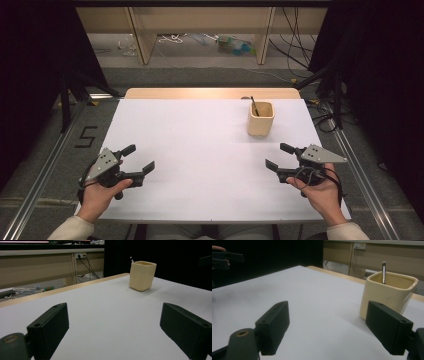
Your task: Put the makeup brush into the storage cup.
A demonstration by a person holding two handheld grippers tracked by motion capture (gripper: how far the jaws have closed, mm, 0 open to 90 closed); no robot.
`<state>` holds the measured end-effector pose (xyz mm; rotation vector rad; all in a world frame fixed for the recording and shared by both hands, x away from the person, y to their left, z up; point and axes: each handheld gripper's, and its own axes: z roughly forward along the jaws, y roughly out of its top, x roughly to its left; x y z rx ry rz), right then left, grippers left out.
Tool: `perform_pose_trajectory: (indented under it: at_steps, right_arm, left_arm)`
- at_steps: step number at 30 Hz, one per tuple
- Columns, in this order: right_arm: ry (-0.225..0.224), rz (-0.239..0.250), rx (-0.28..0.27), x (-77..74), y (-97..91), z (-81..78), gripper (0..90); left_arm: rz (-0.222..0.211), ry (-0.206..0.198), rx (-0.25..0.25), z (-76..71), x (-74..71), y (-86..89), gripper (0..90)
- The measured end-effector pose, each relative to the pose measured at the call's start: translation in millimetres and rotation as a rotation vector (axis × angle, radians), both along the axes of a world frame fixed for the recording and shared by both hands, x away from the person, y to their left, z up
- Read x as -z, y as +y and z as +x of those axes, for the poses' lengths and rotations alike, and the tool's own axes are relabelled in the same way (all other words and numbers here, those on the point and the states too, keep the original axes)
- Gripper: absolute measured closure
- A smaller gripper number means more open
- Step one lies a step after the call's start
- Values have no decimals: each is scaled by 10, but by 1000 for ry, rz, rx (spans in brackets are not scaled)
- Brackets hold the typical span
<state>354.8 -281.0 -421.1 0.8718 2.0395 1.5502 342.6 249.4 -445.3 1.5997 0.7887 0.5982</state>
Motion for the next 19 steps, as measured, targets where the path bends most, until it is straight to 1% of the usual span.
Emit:
perform_pose_trajectory:
  at_steps: [1, 2, 3, 5, 6, 7, 8, 9, 10, 11, 12, 13, 14, 16, 17, 18, 19]
  right_arm:
    - [-12, -4, -1, 4, -1, 11, 204]
    - [-4, 14, -13, 15, 13, 17, 204]
    - [3, 17, -17, 19, 20, 20, 205]
    - [8, -15, -9, 11, 11, 15, 206]
    - [3, -14, -8, 17, 16, 17, 207]
    - [8, -5, -20, 23, 18, 22, 207]
    - [24, -35, -8, 9, 0, 8, 207]
    - [8, -7, -12, 28, 18, 22, 207]
    - [11, -13, -10, 28, 13, 20, 207]
    - [-4, -15, -8, 33, 13, 30, 207]
    - [-5, -17, -9, 36, 13, 32, 207]
    - [-4, -13, -17, 41, 17, 35, 207]
    - [-4, -20, -14, 39, 16, 31, 207]
    - [-4, -21, -15, 41, 18, 33, 207]
    - [18, -40, -16, 30, 5, 21, 207]
    - [18, -40, -17, 32, 5, 25, 207]
    - [8, -41, -12, 34, 3, 29, 208]
  left_arm:
    - [-2, 1, 0, -2, 1, 1, 81]
    - [-2, 1, -1, -3, 1, 1, 82]
    - [2, -3, 0, -3, 0, 2, 81]
    - [3, -1, 1, -6, 3, 3, 81]
    - [5, -1, 1, -8, 4, 4, 81]
    - [2, 1, 1, -9, 5, 5, 81]
    - [2, 0, 0, -10, 5, 6, 81]
    - [2, 0, -1, -11, 5, 8, 81]
    - [1, 0, -2, -10, 7, 10, 81]
    - [0, 1, -4, -10, 8, 12, 81]
    - [1, 0, -4, -10, 7, 14, 81]
    - [2, 1, -5, -10, 8, 14, 81]
    - [1, 2, -5, -10, 8, 13, 81]
    - [3, 2, -3, -8, 9, 12, 81]
    - [3, 2, -3, -7, 9, 11, 81]
    - [3, 2, -3, -6, 9, 11, 81]
    - [2, 2, -3, -5, 9, 10, 81]
